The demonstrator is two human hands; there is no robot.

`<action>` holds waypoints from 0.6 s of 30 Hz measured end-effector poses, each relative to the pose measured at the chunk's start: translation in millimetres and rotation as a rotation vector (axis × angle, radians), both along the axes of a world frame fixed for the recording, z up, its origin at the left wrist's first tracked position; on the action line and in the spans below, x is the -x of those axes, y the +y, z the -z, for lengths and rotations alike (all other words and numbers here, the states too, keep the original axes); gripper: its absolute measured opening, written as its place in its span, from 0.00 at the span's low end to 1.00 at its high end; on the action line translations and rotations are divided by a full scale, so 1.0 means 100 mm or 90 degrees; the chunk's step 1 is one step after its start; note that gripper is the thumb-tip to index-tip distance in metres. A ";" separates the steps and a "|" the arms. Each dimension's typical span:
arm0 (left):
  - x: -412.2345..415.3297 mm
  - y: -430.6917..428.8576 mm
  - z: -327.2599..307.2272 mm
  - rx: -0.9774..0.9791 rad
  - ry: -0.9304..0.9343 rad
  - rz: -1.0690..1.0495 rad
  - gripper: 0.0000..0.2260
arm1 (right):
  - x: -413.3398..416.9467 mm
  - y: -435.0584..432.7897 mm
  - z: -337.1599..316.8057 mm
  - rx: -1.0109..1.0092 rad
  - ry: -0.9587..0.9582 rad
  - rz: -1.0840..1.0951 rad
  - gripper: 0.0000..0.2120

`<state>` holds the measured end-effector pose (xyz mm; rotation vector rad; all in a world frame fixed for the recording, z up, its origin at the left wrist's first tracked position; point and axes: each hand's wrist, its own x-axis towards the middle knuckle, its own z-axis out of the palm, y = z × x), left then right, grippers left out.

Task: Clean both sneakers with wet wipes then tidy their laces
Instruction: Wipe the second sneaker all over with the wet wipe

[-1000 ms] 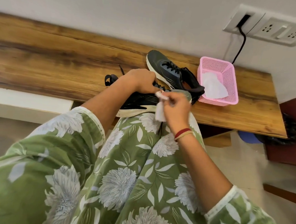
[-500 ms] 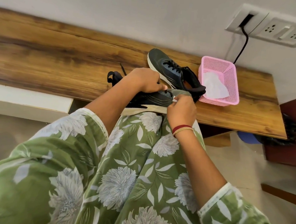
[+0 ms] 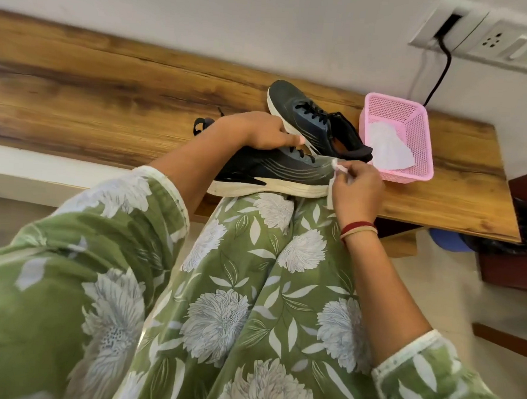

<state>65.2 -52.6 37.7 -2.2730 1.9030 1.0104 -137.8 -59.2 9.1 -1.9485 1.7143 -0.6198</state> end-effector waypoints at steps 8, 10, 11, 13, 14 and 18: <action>-0.13 -0.04 -0.08 -0.096 0.089 0.002 0.12 | -0.50 0.50 0.09 -0.005 -0.082 -0.091 0.09; -0.15 -0.03 -0.08 -0.081 0.107 -0.013 0.10 | -0.46 0.44 0.08 -0.026 -0.167 -0.129 0.08; -0.16 0.00 -0.09 -0.080 0.116 -0.022 0.11 | -0.40 0.39 0.05 -0.033 -0.194 -0.135 0.08; -0.15 0.03 -0.11 -0.080 0.131 -0.043 0.19 | -0.22 0.23 0.02 -0.024 -0.203 -0.075 0.07; -0.15 0.03 -0.10 -0.078 0.130 -0.051 0.21 | -0.12 0.15 0.01 -0.006 -0.201 -0.024 0.07; -0.12 -0.02 -0.09 -0.072 0.120 -0.058 0.18 | -0.03 0.06 0.11 -0.023 -0.153 0.002 0.07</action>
